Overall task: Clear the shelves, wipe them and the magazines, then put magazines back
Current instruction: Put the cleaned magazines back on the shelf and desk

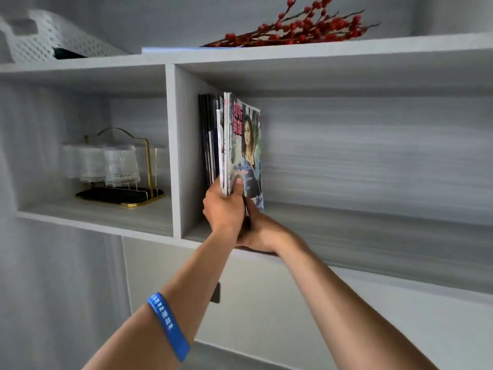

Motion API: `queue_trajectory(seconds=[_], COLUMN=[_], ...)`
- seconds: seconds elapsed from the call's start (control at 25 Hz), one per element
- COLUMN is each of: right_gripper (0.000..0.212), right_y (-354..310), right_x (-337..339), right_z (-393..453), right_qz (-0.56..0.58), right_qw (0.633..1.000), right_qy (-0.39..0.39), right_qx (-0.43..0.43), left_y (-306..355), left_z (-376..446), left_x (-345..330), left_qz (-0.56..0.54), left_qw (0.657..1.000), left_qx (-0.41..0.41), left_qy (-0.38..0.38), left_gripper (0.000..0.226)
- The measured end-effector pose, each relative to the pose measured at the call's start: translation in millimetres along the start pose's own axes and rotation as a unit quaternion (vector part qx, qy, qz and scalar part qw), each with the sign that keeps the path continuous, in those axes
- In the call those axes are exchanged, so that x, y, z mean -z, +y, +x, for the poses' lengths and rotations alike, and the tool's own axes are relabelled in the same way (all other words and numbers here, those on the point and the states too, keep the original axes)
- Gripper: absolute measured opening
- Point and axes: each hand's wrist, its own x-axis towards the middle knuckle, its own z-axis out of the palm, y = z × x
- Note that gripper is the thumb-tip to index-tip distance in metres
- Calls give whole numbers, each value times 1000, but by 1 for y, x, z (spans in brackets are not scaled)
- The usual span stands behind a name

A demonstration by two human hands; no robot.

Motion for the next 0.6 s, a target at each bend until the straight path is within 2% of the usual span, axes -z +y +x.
queue_trajectory(seconds=[0.04, 0.08, 0.16, 0.2, 0.28, 0.36, 0.48, 0.6], right_gripper=[119, 111, 83, 70, 62, 62, 71, 99], right_y=[0, -3, -8, -3, -4, -2, 0, 0], right_x=[-4, -6, -6, -7, -8, -11, -11, -8], right_z=[12, 21, 32, 41, 46, 53, 63, 69], right_qz=[-19, -53, -126, -142, -144, -130, -113, -36], right_qw=[1000, 998, 990, 988, 987, 987, 987, 995], right_qy=[-8, -10, 0, 14, 39, 51, 48, 28], right_qx=[-15, -32, -60, -60, -66, -77, -103, -93], left_y=[-6, -10, -13, -14, -15, -23, -26, -18], left_z=[7, 13, 21, 26, 31, 37, 40, 44], left_x=[-1, -2, -6, -7, -3, 10, 24, 20], left_qz=[-3, 1, 54, 95, 175, 289, 407, 369], left_qw=[1000, 1000, 998, 993, 974, 941, 891, 910], left_qx=[11, 11, -6, -7, 9, -36, -131, -120], left_qy=[-2, -6, -33, -64, -142, -173, -152, -148], left_gripper=[25, 27, 32, 35, 45, 50, 37, 34])
